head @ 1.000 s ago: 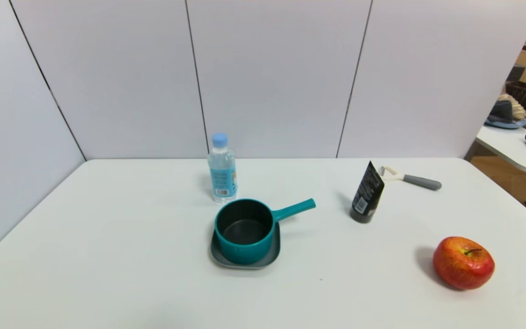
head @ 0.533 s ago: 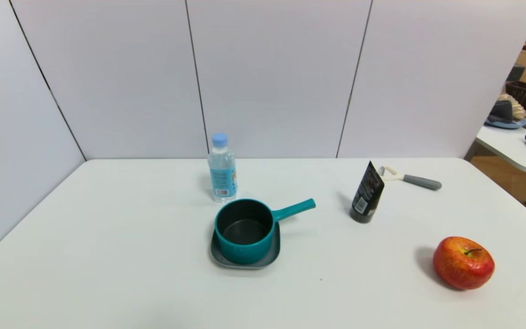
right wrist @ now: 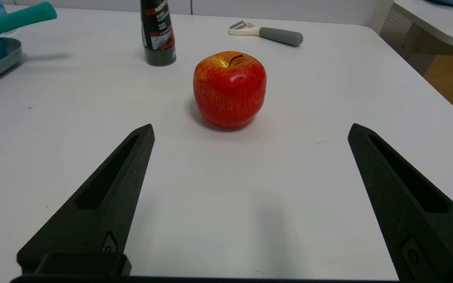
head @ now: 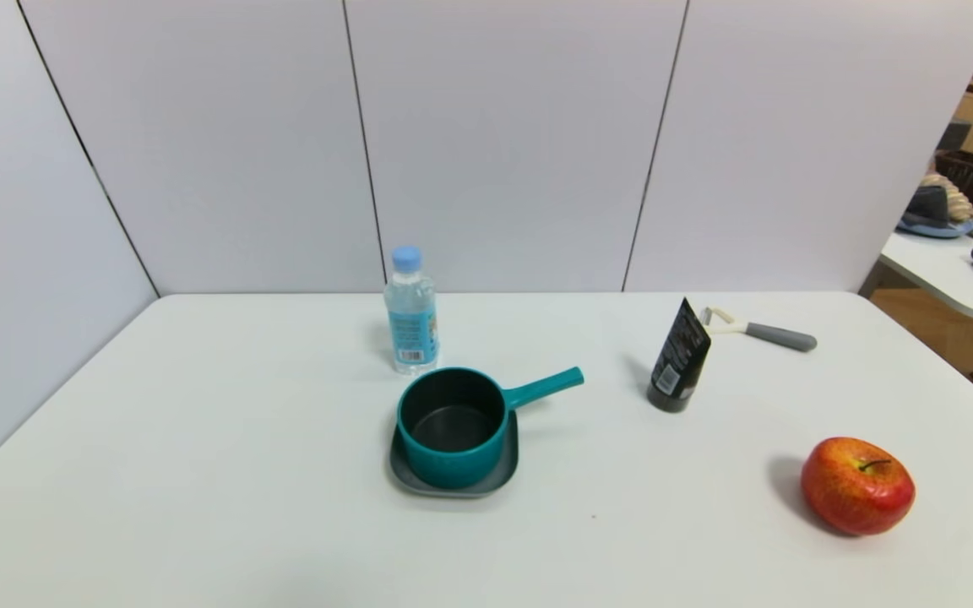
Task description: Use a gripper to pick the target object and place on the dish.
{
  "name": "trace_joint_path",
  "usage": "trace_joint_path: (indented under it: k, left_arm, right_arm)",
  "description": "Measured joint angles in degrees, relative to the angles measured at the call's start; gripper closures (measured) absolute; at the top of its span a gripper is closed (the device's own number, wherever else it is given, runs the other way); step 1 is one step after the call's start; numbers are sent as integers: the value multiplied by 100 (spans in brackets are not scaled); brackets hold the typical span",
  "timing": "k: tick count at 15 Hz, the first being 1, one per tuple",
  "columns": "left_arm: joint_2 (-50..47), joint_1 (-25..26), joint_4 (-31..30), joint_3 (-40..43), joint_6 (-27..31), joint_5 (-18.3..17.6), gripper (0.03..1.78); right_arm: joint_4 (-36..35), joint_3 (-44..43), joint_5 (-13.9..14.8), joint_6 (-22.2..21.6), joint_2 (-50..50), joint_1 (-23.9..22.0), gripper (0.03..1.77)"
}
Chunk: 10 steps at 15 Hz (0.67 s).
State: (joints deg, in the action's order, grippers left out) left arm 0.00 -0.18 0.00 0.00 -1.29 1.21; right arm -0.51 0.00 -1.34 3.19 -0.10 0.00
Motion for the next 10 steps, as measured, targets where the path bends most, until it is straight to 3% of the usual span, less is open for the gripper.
trace_joint_path:
  k: [10]
  left_arm:
    - [0, 0, 0, 0, 0, 0, 12]
  right_arm:
    - [21, 0, 110, -108, 2, 0, 9]
